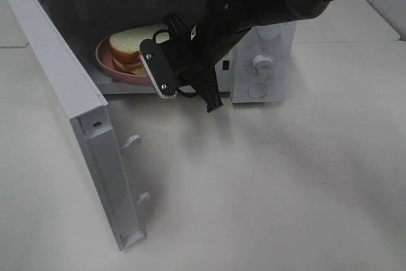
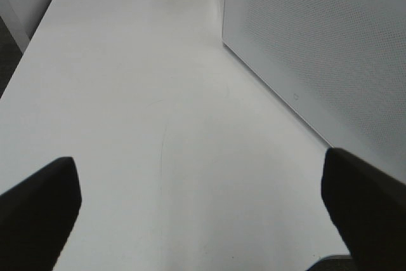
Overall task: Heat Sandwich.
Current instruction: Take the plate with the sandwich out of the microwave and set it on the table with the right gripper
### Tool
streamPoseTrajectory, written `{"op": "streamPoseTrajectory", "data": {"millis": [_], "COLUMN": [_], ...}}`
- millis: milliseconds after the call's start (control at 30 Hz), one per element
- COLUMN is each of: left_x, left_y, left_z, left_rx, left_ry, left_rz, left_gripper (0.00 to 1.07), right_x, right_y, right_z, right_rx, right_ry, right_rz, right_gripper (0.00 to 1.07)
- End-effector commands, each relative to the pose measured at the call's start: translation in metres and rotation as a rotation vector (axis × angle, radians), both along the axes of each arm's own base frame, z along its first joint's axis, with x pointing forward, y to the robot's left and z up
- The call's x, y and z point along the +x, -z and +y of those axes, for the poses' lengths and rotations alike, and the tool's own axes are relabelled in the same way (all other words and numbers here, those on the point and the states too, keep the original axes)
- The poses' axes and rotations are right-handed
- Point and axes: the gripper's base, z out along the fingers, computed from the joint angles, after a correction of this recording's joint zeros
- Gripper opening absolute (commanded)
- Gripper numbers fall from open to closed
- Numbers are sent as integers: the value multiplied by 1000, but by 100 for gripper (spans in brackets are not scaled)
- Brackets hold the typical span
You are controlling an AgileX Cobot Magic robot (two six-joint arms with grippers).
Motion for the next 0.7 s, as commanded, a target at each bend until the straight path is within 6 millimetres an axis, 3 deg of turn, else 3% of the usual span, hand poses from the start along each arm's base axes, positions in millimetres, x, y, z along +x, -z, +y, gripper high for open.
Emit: {"op": "streamPoseTrajectory", "data": {"millis": [33, 700], "left_x": [-1, -1], "left_y": [-1, -1], "left_z": [0, 0], "left_rx": [-1, -1], "left_ry": [2, 2], "left_rz": [-20, -20], "left_gripper": [98, 98], "right_x": [-3, -38], "right_y": [-13, -26], "right_z": [-3, -27], "right_rx": [34, 42], "right_ry": [-1, 0], "right_rz": [-48, -64], "right_gripper": [0, 0]}}
